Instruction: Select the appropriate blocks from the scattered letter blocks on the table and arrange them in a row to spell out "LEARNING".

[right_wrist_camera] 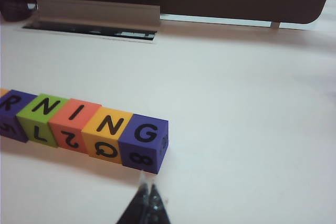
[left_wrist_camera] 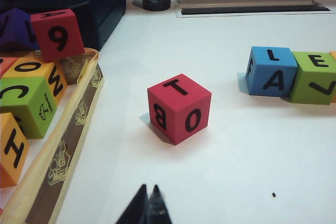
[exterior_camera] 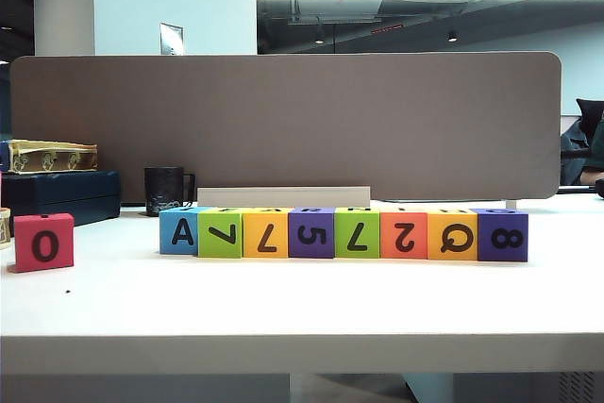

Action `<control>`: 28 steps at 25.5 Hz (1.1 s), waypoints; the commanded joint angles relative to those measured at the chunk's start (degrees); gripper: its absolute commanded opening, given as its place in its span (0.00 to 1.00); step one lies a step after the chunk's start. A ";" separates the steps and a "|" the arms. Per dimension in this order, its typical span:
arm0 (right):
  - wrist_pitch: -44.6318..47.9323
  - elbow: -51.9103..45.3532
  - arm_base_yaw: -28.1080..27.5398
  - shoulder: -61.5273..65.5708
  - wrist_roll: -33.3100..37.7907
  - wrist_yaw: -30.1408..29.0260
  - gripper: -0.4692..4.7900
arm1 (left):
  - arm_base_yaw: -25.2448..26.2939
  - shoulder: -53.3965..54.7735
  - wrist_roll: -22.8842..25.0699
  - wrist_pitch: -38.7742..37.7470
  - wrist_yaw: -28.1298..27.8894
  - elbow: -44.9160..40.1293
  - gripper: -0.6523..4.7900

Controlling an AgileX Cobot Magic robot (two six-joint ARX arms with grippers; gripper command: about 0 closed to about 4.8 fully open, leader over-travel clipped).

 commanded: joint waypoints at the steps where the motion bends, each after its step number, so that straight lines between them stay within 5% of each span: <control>1: 2.38 -3.96 -0.02 -4.44 2.49 0.15 0.09 | 0.02 0.02 -0.20 -0.31 0.22 0.07 0.11; 19: 2.45 -16.57 -1.84 -22.03 5.68 6.16 0.09 | 0.02 0.02 -0.20 -0.31 0.24 0.07 0.11; 28: -11.28 -16.52 -3.50 -27.06 5.42 6.40 0.09 | 0.02 0.02 -0.20 -0.31 0.24 0.07 0.11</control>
